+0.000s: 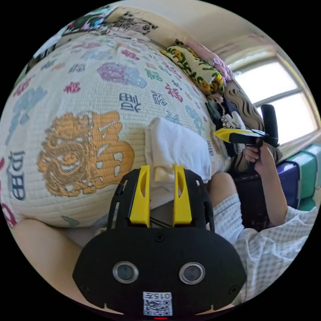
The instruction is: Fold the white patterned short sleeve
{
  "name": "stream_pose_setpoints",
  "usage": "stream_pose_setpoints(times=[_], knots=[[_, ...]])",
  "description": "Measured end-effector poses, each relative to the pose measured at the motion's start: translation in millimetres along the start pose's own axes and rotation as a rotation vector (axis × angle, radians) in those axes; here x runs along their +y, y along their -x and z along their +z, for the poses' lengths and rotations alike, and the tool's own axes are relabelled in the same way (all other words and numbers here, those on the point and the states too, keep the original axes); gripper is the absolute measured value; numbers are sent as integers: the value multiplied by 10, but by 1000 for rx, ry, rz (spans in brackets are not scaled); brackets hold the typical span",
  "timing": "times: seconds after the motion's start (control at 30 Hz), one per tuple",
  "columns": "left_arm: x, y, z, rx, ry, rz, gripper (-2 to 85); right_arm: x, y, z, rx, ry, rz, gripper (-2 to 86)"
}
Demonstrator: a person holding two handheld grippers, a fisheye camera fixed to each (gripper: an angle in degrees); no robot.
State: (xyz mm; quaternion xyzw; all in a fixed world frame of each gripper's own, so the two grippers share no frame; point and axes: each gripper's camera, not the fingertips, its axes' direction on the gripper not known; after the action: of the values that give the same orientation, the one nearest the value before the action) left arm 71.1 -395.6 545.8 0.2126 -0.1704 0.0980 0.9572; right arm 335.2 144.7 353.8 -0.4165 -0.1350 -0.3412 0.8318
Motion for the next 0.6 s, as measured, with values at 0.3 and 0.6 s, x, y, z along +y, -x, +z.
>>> stream_pose_setpoints(times=[0.3, 0.6], knots=[[273, 21, -108, 95, -11, -3, 49, -1413, 864, 1785, 227, 395, -156, 85], [428, 377, -287, 266, -22, -88, 43, -1812, 1381, 3972, 658, 936, -381, 80]])
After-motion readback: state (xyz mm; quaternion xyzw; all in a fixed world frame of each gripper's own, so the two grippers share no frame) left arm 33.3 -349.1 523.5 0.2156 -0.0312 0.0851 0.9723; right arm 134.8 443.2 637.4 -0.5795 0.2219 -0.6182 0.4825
